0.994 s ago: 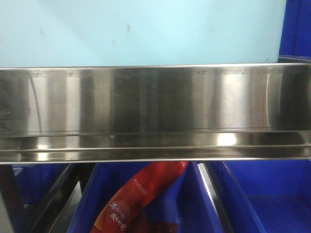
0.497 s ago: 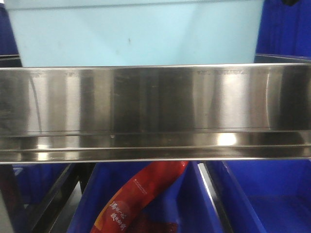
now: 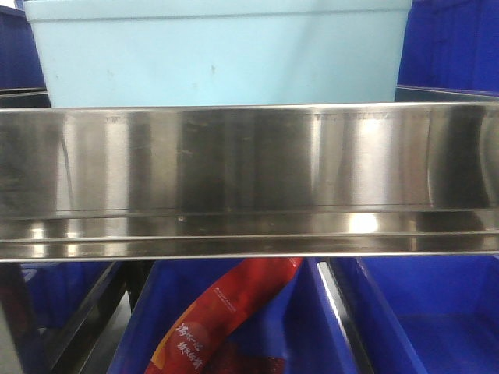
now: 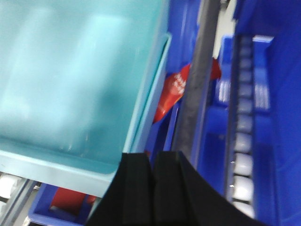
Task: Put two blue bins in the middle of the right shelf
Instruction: 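Lower the teal bin onto the upper shelf rollers with both grippers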
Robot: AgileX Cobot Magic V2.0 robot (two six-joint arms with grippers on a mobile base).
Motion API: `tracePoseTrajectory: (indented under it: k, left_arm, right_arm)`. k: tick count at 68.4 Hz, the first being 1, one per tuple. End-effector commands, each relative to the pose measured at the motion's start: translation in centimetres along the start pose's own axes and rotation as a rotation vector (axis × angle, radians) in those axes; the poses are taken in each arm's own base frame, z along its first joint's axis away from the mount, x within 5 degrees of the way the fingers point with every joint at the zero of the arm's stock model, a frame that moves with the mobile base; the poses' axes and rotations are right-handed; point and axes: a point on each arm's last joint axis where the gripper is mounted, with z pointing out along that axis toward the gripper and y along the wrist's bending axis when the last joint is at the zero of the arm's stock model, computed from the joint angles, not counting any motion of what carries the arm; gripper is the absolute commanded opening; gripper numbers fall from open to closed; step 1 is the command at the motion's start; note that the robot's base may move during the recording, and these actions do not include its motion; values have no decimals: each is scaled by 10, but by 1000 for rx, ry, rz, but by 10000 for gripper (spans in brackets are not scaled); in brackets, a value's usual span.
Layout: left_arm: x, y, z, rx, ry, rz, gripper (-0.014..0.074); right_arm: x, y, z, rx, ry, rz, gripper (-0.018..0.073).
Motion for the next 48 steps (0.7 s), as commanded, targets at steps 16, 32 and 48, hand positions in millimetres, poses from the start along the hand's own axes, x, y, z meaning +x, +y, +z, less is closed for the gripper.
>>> tracePoseTrajectory:
  k: [16, 32, 48]
  left_arm:
    - [58, 4, -50, -36, -217, 23, -111]
    - [123, 13, -70, -97, -361, 38, -111]
    - [182, 20, -68, -109, -528, 53, -111]
  right_arm:
    - [54, -7, -17, 24, -139, -17, -153]
    - [116, -12, -26, 21, -270, -21, -153]
    - [177, -18, -32, 21, -403, -34, -153]
